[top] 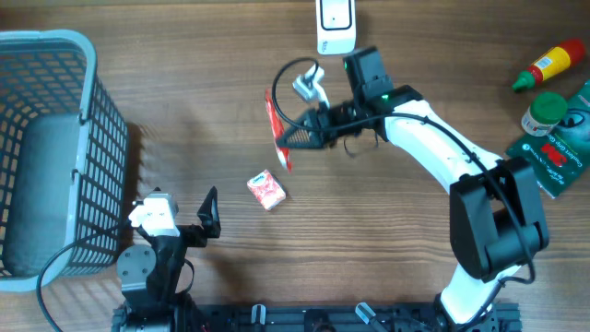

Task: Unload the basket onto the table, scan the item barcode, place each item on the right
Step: 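Lift the Nescafe stick and carry it toward the scanner, then hold the Nescafe stick in front of the white scanner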

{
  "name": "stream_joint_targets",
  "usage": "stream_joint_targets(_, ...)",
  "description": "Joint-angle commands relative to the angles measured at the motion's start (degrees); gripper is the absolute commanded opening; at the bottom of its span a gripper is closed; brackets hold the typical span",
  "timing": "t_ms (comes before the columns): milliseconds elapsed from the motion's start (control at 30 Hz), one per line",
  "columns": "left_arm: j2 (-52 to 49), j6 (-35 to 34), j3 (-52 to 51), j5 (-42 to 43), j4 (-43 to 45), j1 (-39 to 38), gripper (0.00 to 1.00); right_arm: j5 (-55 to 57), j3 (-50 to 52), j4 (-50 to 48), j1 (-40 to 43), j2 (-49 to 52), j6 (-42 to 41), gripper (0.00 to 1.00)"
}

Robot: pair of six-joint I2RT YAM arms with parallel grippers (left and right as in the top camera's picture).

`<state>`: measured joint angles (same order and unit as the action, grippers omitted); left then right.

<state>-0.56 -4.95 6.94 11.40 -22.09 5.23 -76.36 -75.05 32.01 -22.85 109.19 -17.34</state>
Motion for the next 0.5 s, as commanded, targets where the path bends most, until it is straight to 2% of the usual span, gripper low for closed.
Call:
stream_joint_targets(0,0.2,1.1,-0.3,-0.4,0.2,-0.3,1.00,21.8,0.4,9.4,-1.0,-0.9,9.6,0.04)
stream_joint_targets(100,0.2,1.1,-0.3,-0.4,0.2,-0.3,1.00,30.4,0.4,15.4,-1.1,-3.0,10.0,0.04)
stream_joint_targets(233,0.2,1.1,-0.3,-0.4,0.2,-0.3,1.00,41.9,0.4,17.2,-1.1,-8.0,5.7,0.04)
stream_joint_targets(367,0.2,1.1,-0.3,-0.4,0.2,-0.3,1.00,52.5,0.3,11.3,-1.1,-11.1,0.7,0.04)
stream_joint_targets(467,0.2,1.1,-0.3,-0.4,0.2,-0.3,1.00,53.1,0.2,5.9,-0.7,-10.3,-2.3,0.04)
